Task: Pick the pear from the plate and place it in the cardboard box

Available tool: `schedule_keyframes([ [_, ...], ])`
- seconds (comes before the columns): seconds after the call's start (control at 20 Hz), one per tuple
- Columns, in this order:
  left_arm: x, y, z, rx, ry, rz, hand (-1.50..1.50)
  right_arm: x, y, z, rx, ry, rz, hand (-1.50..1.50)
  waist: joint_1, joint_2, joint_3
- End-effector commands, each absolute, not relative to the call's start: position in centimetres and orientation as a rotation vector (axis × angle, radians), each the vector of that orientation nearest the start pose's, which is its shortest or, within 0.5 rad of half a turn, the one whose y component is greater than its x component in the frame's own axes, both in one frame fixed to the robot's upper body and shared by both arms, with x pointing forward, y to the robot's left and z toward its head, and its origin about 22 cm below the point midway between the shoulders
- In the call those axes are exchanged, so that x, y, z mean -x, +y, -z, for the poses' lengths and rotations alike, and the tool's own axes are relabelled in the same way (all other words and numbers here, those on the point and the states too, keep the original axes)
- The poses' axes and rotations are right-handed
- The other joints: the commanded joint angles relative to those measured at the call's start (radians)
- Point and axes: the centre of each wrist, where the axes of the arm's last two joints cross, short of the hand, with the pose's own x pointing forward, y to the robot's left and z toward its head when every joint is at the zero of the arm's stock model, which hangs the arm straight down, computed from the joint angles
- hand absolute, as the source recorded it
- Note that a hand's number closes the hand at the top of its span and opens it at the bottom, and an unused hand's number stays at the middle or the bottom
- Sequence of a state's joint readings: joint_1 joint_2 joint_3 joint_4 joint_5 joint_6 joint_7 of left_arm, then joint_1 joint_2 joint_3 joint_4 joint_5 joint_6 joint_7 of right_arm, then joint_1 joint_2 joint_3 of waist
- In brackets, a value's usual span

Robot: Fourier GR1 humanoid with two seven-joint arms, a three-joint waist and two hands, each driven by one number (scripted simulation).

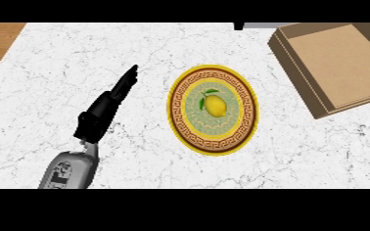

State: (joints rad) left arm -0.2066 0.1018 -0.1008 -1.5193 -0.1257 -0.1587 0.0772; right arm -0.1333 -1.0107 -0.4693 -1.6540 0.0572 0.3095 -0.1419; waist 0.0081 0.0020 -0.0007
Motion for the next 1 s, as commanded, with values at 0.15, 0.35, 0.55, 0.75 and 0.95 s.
schedule_keyframes([
  [0.15, -28.0, 19.5, -4.2, 0.054, -1.600, 0.447, 0.00, -27.5, -42.7, -29.1, 0.906, -1.774, -0.800, 1.50, 0.010, 0.001, 0.000],
  [0.35, -28.0, 21.9, -3.9, 0.048, -1.609, 0.486, 0.00, -30.7, -42.2, -27.0, 0.948, -1.747, -0.783, 1.50, 0.015, 0.003, 0.000],
  [0.55, -29.0, 20.4, -4.2, 0.072, -1.595, 0.458, 0.00, -32.1, -43.9, -30.4, 1.032, -1.721, -0.769, 1.50, 0.017, 0.004, 0.000],
  [0.75, -28.5, 20.1, -4.4, 0.043, -1.630, 0.482, 0.00, -34.9, -43.6, -24.2, 1.071, -1.686, -0.858, 1.50, 0.026, 0.008, 0.001],
  [0.95, -29.0, 19.8, -6.7, 0.045, -1.611, 0.483, 0.00, -37.1, -42.0, -22.3, 1.076, -1.624, -0.896, 1.50, 0.018, 0.003, 0.001],
])
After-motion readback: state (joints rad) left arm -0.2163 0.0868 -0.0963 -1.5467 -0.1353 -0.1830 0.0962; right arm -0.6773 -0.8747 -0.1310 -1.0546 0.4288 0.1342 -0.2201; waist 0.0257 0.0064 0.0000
